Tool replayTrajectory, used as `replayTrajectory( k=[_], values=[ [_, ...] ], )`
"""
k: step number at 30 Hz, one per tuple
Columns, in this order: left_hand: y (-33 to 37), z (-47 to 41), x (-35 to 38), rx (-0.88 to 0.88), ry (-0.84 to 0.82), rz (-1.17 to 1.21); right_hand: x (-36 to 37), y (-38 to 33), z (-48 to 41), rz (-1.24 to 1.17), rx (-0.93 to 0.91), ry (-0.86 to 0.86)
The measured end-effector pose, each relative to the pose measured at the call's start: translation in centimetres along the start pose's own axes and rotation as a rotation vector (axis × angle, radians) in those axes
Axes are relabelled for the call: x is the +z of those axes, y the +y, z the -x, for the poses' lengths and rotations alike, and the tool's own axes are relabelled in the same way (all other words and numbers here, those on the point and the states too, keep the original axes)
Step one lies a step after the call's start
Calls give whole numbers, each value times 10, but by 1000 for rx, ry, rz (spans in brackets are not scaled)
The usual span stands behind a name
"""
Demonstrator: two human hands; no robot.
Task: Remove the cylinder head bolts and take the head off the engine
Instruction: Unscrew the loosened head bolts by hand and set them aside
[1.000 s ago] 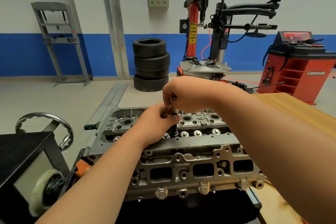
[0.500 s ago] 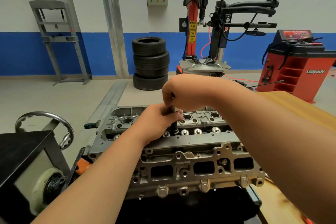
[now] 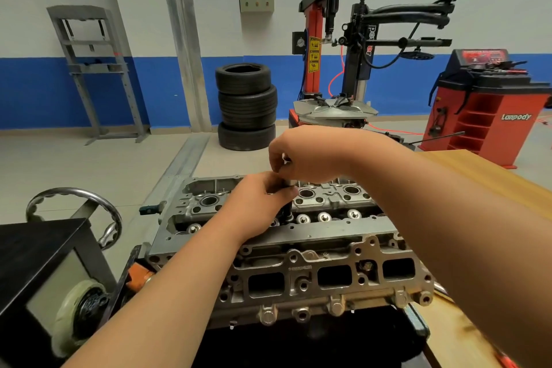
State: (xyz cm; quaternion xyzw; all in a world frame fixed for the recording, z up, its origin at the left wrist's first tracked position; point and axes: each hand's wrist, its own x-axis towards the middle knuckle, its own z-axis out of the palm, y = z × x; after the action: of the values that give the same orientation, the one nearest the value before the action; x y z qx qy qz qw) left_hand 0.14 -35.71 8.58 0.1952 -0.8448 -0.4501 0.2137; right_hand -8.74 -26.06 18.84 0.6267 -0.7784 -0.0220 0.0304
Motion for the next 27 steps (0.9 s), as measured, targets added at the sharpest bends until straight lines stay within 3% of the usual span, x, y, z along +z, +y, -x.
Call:
replayTrajectory(
  k=[4, 9, 13, 19, 22, 25, 27],
  values=[
    [3, -3, 1, -24, 92, -42, 0, -2, 0, -50, -1, 31],
    [5, -5, 2, -63, 119, -11, 7, -12, -11, 160, 249, 66],
    [6, -4, 2, -49, 108, 47, 2, -16, -14, 206, 158, -66],
    [1, 1, -1, -34, -7, -64, -2, -4, 0, 59, -51, -53],
    [4, -2, 0, -41, 78, -121, 2, -3, -4, 11, 16, 7],
    [9, -5, 4, -77, 123, -128, 7, -4, -12, 119, 170, 60],
    [10, -5, 6, -71, 123, -155, 8, -5, -16, 128, 167, 52]
  ],
)
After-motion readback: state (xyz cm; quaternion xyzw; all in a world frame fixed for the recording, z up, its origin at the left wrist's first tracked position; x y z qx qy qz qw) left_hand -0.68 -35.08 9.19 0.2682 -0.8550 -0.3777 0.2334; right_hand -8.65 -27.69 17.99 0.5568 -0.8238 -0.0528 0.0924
